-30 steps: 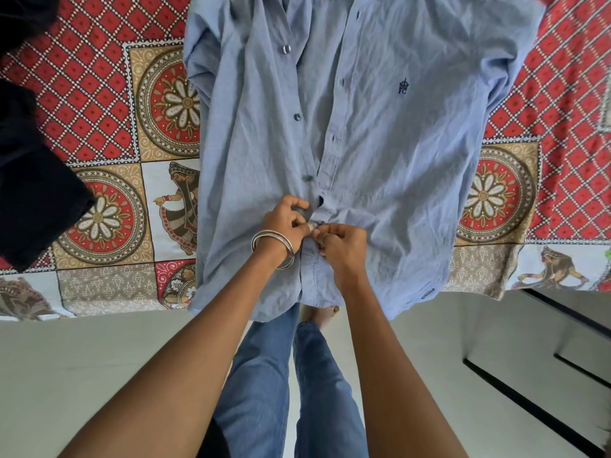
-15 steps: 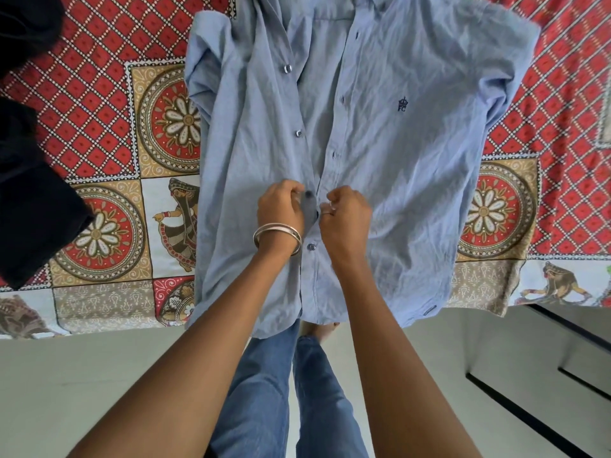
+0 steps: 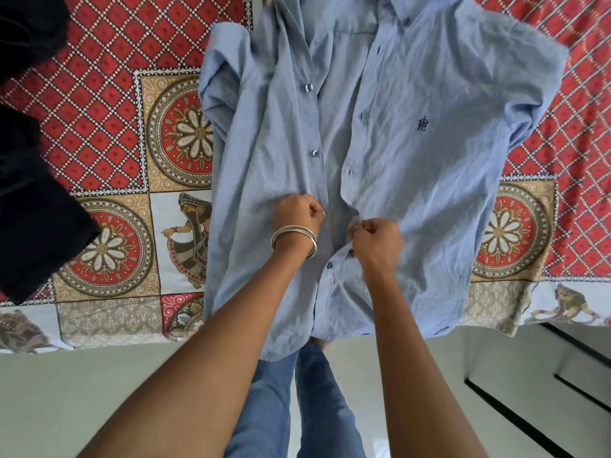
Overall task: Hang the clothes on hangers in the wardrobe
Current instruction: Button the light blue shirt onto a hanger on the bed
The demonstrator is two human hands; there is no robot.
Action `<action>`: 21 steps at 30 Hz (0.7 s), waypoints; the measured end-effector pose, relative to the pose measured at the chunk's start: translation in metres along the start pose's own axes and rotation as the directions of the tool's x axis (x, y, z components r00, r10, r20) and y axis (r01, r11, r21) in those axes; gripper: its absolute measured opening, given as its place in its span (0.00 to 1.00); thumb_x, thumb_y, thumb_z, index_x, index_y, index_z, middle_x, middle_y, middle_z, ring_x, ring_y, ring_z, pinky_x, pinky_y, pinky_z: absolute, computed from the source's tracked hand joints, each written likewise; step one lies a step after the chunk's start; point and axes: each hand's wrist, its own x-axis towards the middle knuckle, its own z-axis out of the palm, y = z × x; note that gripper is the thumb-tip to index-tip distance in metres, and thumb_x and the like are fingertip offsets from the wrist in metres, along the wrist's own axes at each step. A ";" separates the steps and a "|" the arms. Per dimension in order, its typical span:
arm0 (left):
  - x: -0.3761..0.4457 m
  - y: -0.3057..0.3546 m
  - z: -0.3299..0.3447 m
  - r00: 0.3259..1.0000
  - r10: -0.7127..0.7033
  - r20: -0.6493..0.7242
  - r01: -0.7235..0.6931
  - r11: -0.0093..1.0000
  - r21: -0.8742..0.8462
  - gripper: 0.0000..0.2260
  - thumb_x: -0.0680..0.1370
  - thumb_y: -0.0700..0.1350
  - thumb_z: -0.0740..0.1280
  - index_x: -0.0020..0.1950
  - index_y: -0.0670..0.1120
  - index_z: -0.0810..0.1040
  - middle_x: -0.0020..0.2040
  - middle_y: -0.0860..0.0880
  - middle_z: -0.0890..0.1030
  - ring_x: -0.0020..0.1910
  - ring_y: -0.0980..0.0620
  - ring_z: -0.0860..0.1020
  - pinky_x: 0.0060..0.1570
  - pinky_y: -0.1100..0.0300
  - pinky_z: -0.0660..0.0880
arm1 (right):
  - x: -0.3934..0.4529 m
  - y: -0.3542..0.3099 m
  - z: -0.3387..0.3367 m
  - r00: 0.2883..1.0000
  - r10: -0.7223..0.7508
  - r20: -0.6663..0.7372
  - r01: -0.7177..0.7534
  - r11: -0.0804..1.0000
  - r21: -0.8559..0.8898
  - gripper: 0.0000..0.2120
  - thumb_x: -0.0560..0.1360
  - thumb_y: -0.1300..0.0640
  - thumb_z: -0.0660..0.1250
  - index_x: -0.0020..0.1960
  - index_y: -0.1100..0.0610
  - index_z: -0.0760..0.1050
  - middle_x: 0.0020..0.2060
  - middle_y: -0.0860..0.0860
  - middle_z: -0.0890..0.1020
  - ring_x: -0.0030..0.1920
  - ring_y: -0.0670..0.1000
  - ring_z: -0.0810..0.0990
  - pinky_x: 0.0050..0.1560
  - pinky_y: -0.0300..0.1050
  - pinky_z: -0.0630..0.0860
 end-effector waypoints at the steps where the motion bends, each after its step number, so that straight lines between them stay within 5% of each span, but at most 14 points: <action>1: 0.002 -0.001 -0.001 1.000 -0.001 0.010 0.001 1.000 -0.006 0.03 0.72 0.44 0.71 0.43 0.47 0.83 0.41 0.45 0.83 0.43 0.45 0.80 0.44 0.53 0.77 | -0.003 -0.001 0.002 1.000 0.029 0.003 -0.029 0.993 0.115 0.10 0.72 0.58 0.69 0.34 0.62 0.77 0.26 0.56 0.78 0.33 0.58 0.79 0.39 0.55 0.80; 5: 0.000 -0.001 -0.005 0.991 0.082 0.102 -0.064 0.984 -0.169 0.02 0.72 0.39 0.71 0.42 0.40 0.83 0.38 0.42 0.83 0.37 0.48 0.79 0.40 0.61 0.72 | -0.008 -0.010 0.008 0.998 -0.055 0.039 0.047 0.984 0.172 0.05 0.72 0.57 0.72 0.43 0.58 0.83 0.32 0.51 0.82 0.36 0.51 0.79 0.40 0.47 0.75; 9: 0.002 0.001 -0.009 0.985 0.075 0.158 -0.041 0.978 -0.206 0.02 0.72 0.39 0.72 0.43 0.41 0.83 0.35 0.45 0.81 0.34 0.50 0.76 0.41 0.56 0.76 | -0.010 -0.015 0.008 0.987 -0.155 0.033 0.153 0.987 0.054 0.09 0.74 0.62 0.71 0.52 0.61 0.83 0.44 0.57 0.86 0.47 0.53 0.83 0.53 0.42 0.76; 12: 0.008 0.004 -0.014 0.983 0.062 0.171 -0.041 0.991 -0.124 0.02 0.72 0.42 0.72 0.42 0.43 0.83 0.37 0.45 0.83 0.38 0.46 0.81 0.44 0.55 0.78 | -0.017 -0.018 0.010 0.975 -0.206 -0.086 0.213 0.974 0.072 0.08 0.72 0.63 0.71 0.50 0.62 0.84 0.41 0.58 0.86 0.44 0.55 0.84 0.48 0.36 0.72; 18: 0.011 0.011 -0.016 0.970 0.045 0.241 0.007 0.978 -0.208 0.03 0.72 0.37 0.71 0.39 0.38 0.81 0.32 0.40 0.82 0.28 0.46 0.79 0.39 0.51 0.81 | -0.017 -0.012 0.015 0.954 -0.288 -0.084 0.297 0.948 0.114 0.08 0.74 0.64 0.69 0.51 0.61 0.83 0.45 0.57 0.85 0.46 0.54 0.83 0.47 0.34 0.73; 21: 0.009 0.013 -0.019 0.965 0.019 0.263 0.054 0.962 -0.266 0.02 0.73 0.35 0.70 0.41 0.36 0.81 0.34 0.39 0.81 0.28 0.46 0.79 0.37 0.51 0.81 | -0.010 -0.005 0.012 0.960 -0.279 0.007 0.274 0.947 0.169 0.09 0.76 0.60 0.67 0.53 0.58 0.84 0.46 0.53 0.86 0.47 0.50 0.83 0.52 0.45 0.79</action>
